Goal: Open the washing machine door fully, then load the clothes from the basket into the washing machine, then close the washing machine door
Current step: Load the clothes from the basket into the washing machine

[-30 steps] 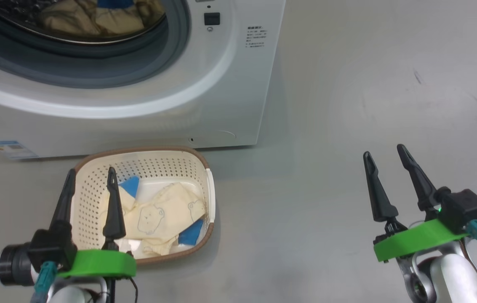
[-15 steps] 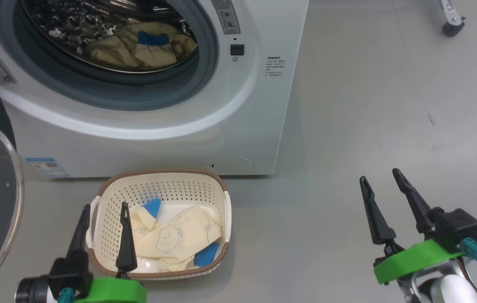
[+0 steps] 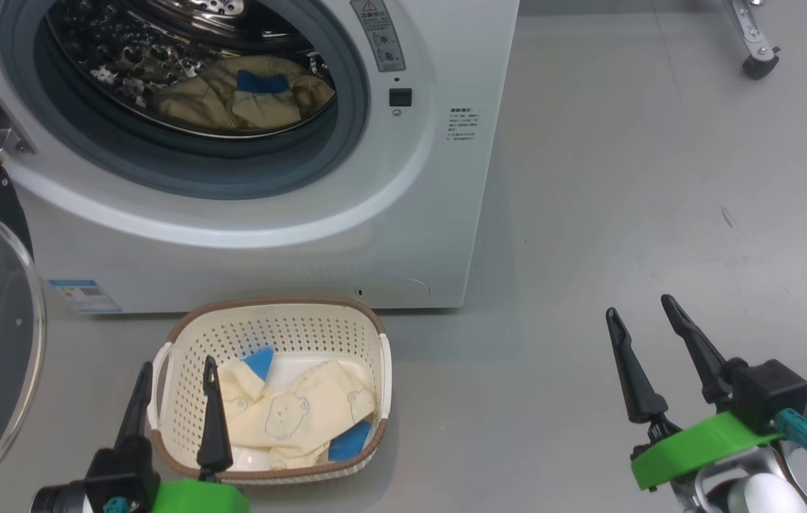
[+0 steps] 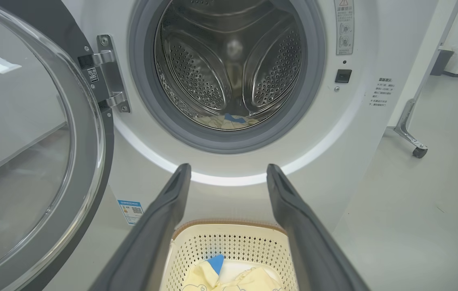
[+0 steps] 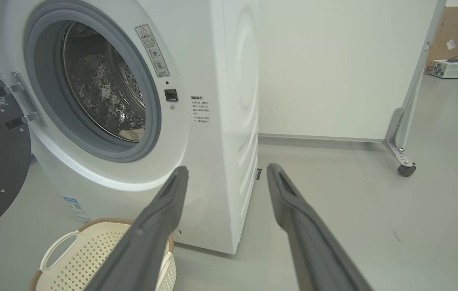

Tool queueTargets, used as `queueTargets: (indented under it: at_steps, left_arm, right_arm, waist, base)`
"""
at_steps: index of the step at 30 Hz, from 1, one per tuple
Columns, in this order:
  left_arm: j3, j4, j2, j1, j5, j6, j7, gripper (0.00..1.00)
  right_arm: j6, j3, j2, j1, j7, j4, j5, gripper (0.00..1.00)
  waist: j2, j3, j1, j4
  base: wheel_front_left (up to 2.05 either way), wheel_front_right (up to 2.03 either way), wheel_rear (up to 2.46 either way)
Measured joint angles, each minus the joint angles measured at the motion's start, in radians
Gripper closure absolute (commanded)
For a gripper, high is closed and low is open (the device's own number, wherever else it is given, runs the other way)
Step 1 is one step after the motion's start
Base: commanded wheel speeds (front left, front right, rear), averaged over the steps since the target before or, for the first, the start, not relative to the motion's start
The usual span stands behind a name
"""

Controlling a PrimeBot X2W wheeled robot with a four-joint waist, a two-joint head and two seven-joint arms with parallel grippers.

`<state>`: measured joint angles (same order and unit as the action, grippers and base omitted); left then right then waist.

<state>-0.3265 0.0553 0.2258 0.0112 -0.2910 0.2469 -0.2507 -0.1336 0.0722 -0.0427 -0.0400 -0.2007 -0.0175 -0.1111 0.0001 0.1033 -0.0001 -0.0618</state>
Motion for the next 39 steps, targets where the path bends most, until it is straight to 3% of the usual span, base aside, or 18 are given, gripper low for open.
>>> queueTargets:
  at_steps: [27, 35, 39]
  left_arm:
    - [0.029, 0.024, -0.022, -0.008, 0.027, -0.004, 0.0, 0.0]
    - [0.006, 0.08, -0.023, 0.078, 0.027, -0.01, 0.006, 0.0]
    - [-0.004, 0.143, -0.025, 0.185, 0.026, -0.039, 0.046, 0.0]
  right_arm:
    - [0.0, 0.018, 0.0, 0.0, 0.0, 0.0, -0.002, 0.0]
    - [0.0, 0.024, 0.0, 0.008, -0.001, 0.012, -0.011, 0.0]
    - [0.0, 0.031, 0.0, 0.055, -0.012, 0.011, -0.026, 0.0]
  waist:
    - [0.0, 0.005, 0.0, -0.007]
    - [0.0, 0.068, 0.0001, -0.02]
    - [0.0, 0.144, 0.0002, -0.034]
  base:
    - [0.0, 0.0, 0.0]
    - [0.0, 0.0, 0.0]
    - [0.0, 0.0, 0.0]
